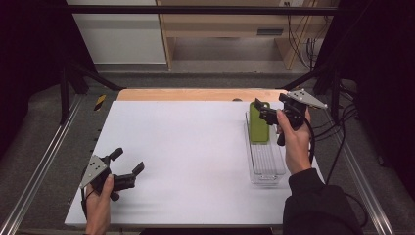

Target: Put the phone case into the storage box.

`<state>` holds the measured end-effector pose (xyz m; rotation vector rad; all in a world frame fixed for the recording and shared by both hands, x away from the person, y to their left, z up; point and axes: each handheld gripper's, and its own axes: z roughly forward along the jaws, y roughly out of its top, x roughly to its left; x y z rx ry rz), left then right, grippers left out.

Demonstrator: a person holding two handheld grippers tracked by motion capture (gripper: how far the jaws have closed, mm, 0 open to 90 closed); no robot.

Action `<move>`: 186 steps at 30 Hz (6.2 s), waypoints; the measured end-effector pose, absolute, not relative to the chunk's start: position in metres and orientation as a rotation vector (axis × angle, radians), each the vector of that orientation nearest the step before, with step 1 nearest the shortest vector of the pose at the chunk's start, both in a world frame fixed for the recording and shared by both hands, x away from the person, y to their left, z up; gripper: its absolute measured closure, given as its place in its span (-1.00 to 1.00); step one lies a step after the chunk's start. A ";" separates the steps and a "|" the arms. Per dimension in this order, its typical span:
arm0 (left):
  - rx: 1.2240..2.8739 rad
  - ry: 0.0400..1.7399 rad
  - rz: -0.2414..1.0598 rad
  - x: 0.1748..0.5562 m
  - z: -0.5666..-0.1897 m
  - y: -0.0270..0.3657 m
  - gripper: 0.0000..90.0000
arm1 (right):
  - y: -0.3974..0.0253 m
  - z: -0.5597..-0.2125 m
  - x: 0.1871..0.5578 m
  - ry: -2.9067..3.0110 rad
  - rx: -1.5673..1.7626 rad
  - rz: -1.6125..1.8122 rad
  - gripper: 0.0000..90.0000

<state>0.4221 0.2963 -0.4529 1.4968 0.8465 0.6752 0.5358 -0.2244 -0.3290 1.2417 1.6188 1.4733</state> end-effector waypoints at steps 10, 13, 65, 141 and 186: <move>1.503 0.855 0.683 0.423 -0.453 0.300 -0.97 | -0.219 -0.342 0.530 1.670 1.223 1.415 -0.87; 1.504 0.854 0.684 0.423 -0.453 0.299 -0.97 | -0.222 -0.342 0.525 1.669 1.206 1.408 -0.88; 1.504 0.871 0.702 0.410 -0.451 0.308 -0.98 | -0.282 -0.359 0.444 1.662 1.149 1.461 -0.92; 1.533 0.841 0.713 0.402 -0.451 0.305 -0.98 | -0.331 -0.448 0.372 1.538 1.088 1.481 -0.95; 1.532 0.811 0.721 0.403 -0.451 0.306 -0.98 | -0.280 -0.452 0.399 1.638 0.931 1.555 -0.95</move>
